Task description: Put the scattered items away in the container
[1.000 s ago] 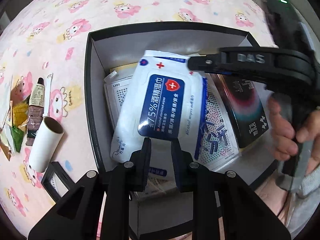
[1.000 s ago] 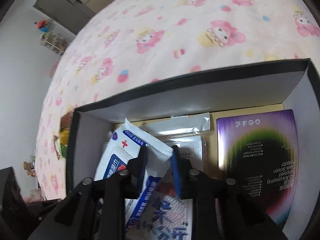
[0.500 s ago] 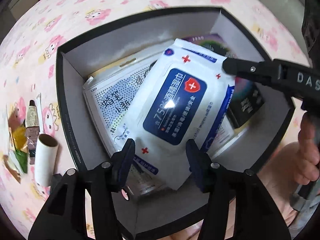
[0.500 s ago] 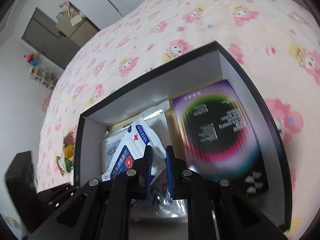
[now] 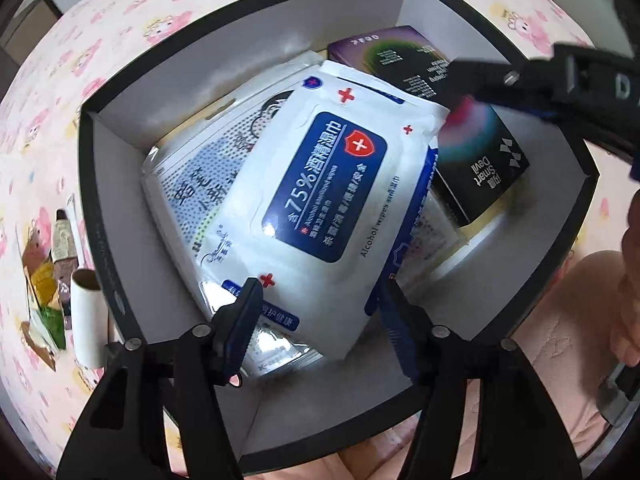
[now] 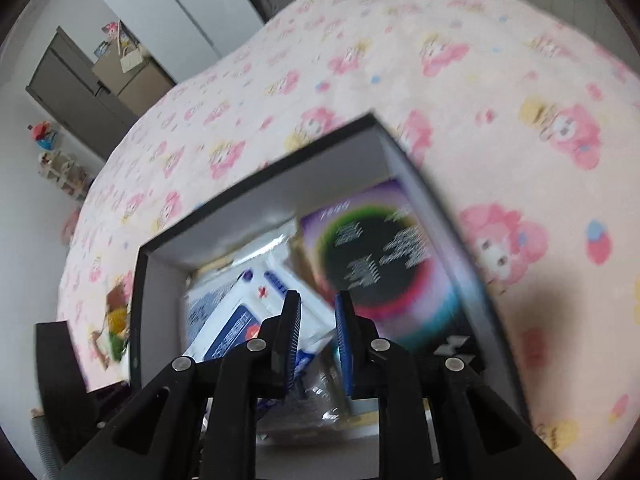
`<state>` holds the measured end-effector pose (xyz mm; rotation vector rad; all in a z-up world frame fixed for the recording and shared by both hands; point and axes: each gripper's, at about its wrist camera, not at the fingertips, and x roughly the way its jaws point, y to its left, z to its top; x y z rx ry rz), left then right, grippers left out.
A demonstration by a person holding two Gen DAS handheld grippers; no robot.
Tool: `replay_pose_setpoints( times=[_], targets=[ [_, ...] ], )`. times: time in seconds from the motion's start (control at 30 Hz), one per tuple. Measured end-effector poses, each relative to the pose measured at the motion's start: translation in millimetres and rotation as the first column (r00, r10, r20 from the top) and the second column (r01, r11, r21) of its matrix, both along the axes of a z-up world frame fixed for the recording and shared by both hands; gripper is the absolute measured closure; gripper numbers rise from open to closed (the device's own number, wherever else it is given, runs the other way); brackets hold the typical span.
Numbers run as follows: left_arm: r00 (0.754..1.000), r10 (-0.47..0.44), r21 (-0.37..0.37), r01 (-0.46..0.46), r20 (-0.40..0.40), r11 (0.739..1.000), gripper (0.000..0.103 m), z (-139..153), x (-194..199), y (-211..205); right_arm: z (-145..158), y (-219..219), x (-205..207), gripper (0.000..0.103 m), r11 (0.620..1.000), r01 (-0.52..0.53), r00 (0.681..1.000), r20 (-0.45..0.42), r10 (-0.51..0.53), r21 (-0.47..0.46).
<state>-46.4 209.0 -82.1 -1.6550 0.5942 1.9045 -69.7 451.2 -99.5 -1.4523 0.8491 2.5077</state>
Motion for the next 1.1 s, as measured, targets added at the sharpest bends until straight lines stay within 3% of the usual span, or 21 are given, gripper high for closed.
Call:
replay_pose_setpoints(
  times=[0.23,0.3,0.4,0.53,0.63,0.67,0.73,0.83,0.93,1.1],
  targets=[
    [0.999,-0.035,-0.036,0.034,-0.011,0.999,0.029,-0.1,-12.1,-2.8,-10.0,-7.8,-10.2,0.088,0.998,-0.058,0.998,0.035,0.059,-0.035],
    [0.999,-0.026,-0.056,0.024,-0.034,0.998,0.039,1.2,-17.1,-7.4,-12.1,-8.2,-10.8,0.088,0.997,-0.06,0.997,0.041,0.061,-0.045],
    [0.998,0.049,-0.065,-0.051,-0.043,0.997,0.037,5.5,-34.6,-23.5,-14.9,-10.4,-11.1,0.088,0.995,-0.072,0.996,0.05,0.075,-0.064],
    [0.99,0.085,-0.107,-0.098,-0.116,0.989,0.047,12.9,-50.2,-32.3,-16.6,-18.5,-12.8,0.087,0.992,-0.106,0.992,0.06,0.11,-0.067],
    [0.988,0.116,-0.089,-0.125,-0.105,0.988,0.057,16.5,-53.3,-36.7,-16.5,-22.7,-12.9,0.087,0.991,-0.123,0.99,0.067,0.127,-0.057],
    [0.99,0.106,-0.084,-0.114,-0.092,0.99,0.056,17.1,-50.3,-36.3,-16.4,-23.5,-12.4,0.087,0.99,-0.126,0.989,0.069,0.13,-0.054],
    [0.994,0.088,-0.072,-0.092,-0.065,0.993,0.041,18.2,-44.3,-35.6,-15.1,-22.7,-10.7,0.087,0.992,-0.119,0.99,0.066,0.122,-0.049],
    [0.998,0.059,-0.053,-0.06,-0.024,0.997,0.04,20.0,-35.2,-34.4,-12.4,-16.7,-7.9,0.087,0.996,-0.083,0.995,0.055,0.085,-0.04],
    [0.999,0.029,-0.032,-0.028,0.015,0.999,0.032,21.7,-26.2,-33.3,-13.6,-16.6,-7.9,0.087,0.996,-0.08,0.994,0.068,0.082,-0.028],
    [0.999,-0.022,-0.142,0.017,-0.035,0.99,0.031,7.8,-22.8,-20.2,-19.1,-29.3,-11.4,0.087,0.99,-0.14,0.983,0.12,0.138,0.007]
  ],
)
